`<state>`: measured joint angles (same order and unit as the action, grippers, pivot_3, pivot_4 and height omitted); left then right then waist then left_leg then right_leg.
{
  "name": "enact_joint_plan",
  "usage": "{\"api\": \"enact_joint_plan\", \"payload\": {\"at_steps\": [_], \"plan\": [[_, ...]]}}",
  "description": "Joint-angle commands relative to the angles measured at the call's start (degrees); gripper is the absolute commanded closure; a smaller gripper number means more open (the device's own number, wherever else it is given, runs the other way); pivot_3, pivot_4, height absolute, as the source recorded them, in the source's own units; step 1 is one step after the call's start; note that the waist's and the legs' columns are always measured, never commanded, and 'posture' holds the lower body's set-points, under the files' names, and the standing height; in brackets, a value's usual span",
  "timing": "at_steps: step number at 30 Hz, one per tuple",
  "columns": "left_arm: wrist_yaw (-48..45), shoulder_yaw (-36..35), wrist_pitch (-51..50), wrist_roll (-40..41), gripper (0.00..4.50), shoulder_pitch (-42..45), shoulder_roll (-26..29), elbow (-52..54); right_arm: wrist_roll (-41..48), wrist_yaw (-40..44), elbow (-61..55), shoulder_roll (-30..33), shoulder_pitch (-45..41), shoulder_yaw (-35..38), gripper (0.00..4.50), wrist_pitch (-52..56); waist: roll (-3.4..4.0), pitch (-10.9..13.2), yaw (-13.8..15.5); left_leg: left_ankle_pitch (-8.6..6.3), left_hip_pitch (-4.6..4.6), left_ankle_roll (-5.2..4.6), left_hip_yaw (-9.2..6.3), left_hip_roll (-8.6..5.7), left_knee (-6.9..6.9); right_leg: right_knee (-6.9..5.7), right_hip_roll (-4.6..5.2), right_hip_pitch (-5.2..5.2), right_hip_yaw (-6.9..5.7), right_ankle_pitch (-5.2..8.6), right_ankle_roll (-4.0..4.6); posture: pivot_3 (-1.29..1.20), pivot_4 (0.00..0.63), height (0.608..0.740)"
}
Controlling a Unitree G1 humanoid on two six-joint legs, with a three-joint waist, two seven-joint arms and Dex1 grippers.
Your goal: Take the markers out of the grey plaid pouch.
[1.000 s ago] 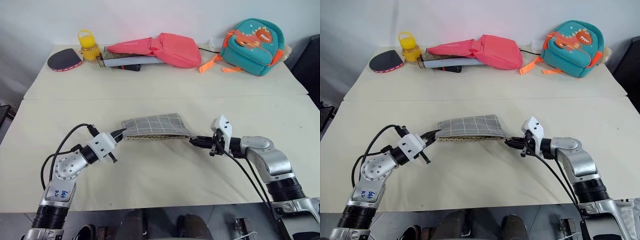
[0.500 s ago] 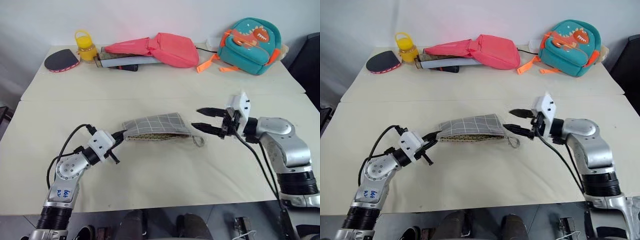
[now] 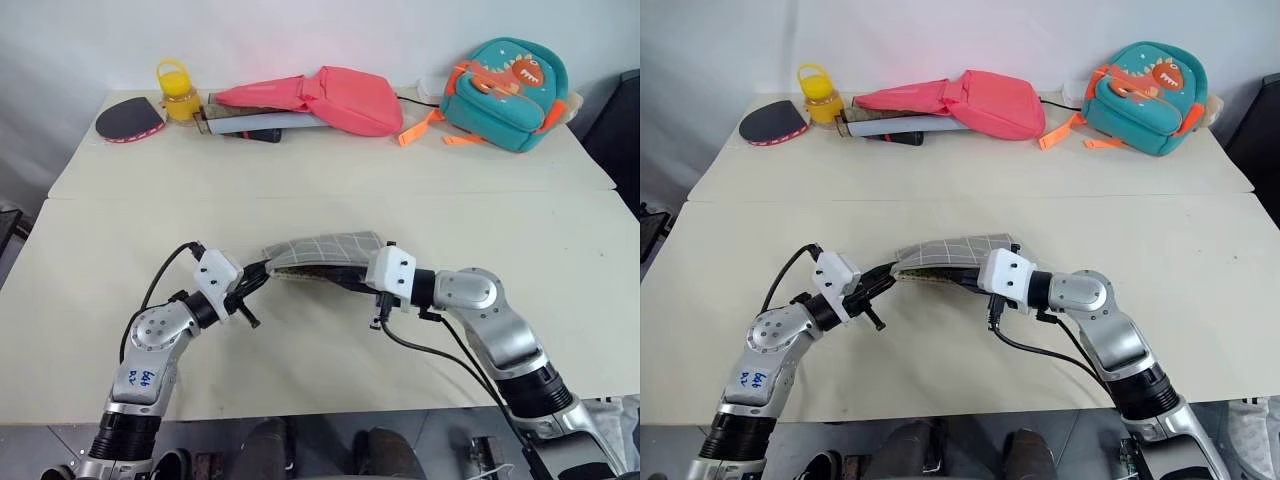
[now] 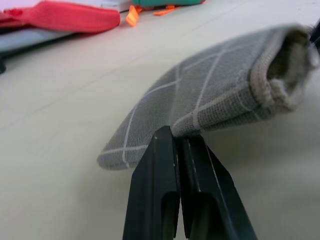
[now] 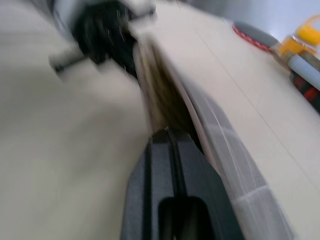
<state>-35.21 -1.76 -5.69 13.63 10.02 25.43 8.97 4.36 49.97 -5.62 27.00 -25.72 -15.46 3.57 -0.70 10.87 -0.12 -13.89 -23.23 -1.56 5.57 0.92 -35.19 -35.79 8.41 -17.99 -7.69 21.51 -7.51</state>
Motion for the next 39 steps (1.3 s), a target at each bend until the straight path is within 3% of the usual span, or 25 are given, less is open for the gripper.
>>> {"api": "enact_joint_plan", "payload": {"at_steps": [1,10,11,14,24,25,31,34,37,39], "plan": [[0.0,-0.3,-1.5,1.3,4.5,0.7,0.0,3.3,-3.0,-1.8,1.8,0.2,-2.0,0.4,4.48,-3.0,0.0,0.0,0.0,0.0,0.0,0.0,0.0,0.0,0.0,-0.01,-0.01,0.0,0.0,0.0,0.0,0.0,0.15,0.74],[2.7,1.1,-21.4,8.4,4.5,3.1,-1.7,11.7,-18.4,-4.7,8.4,5.8,-8.0,-3.0,4.48,-15.1,0.0,0.0,-0.1,0.06,-0.01,0.03,-0.04,0.01,0.0,0.05,-0.02,0.03,0.09,0.0,0.0,0.0,0.15,0.74],[3.1,1.0,-22.8,9.1,4.5,3.9,-2.0,12.4,-18.7,-4.1,8.8,5.9,-8.3,-3.3,4.32,-15.3,0.0,0.0,-0.1,0.09,-0.01,0.05,-0.04,0.01,0.0,0.04,-0.02,0.03,0.1,0.0,0.0,0.0,0.15,0.74],[4.1,0.5,-26.2,10.5,4.5,5.1,-2.8,13.7,-18.6,-3.3,9.3,5.9,-8.6,-3.4,3.63,-15.6,-0.01,0.0,0.0,0.15,0.01,0.09,-0.16,0.03,0.0,0.12,-0.05,0.17,0.16,0.0,0.0,0.0,0.15,0.74],[5.0,-0.9,-30.8,14.3,4.5,5.4,-3.6,14.2,-18.7,-2.4,8.5,6.2,-10.0,-2.9,0.15,-15.1,-0.01,0.0,0.0,0.22,0.01,0.08,-0.25,0.02,-0.01,0.27,-0.07,0.34,0.14,0.0,0.0,0.0,0.15,0.74],[5.1,-1.1,-31.1,14.8,4.5,5.6,-3.8,14.1,-18.7,-2.3,8.5,6.2,-10.2,-2.8,0.02,-14.9,-0.01,0.0,0.0,0.22,0.01,0.08,-0.25,0.02,-0.01,0.27,-0.08,0.34,0.14,0.0,0.0,0.0,0.15,0.74],[6.0,-3.3,-36.2,20.5,4.5,6.0,-5.7,13.7,-13.8,2.0,6.7,6.5,-10.8,-1.1,0.02,-9.4,-0.01,0.0,0.0,0.22,0.01,0.08,-0.26,0.02,-0.01,0.28,-0.07,0.34,0.15,0.0,0.01,0.0,0.15,0.74],[5.8,-5.0,-39.4,24.8,4.5,6.0,-6.4,13.6,-8.1,8.6,4.0,8.1,-11.4,0.1,0.66,-4.2,-0.01,0.0,0.0,0.23,0.01,0.07,-0.28,0.02,-0.01,0.28,-0.08,0.37,0.14,0.0,0.01,0.0,0.15,0.74],[5.3,-6.1,-44.0,29.2,4.5,6.3,-6.3,12.8,-3.6,16.7,0.7,12.1,-12.2,0.0,1.65,1.3,-0.01,0.0,0.1,0.22,0.01,0.06,-0.32,0.01,-0.02,0.32,-0.07,0.42,0.12,0.0,0.01,0.0,0.15,0.74],[5.1,-6.7,-47.2,32.5,4.5,6.4,-6.5,12.1,-1.5,19.0,-0.6,13.4,-13.6,0.4,1.65,4.5,-0.01,0.0,0.1,0.22,0.0,0.05,-0.32,0.0,-0.02,0.34,-0.06,0.42,0.12,0.0,0.01,0.0,0.15,0.74]]}}
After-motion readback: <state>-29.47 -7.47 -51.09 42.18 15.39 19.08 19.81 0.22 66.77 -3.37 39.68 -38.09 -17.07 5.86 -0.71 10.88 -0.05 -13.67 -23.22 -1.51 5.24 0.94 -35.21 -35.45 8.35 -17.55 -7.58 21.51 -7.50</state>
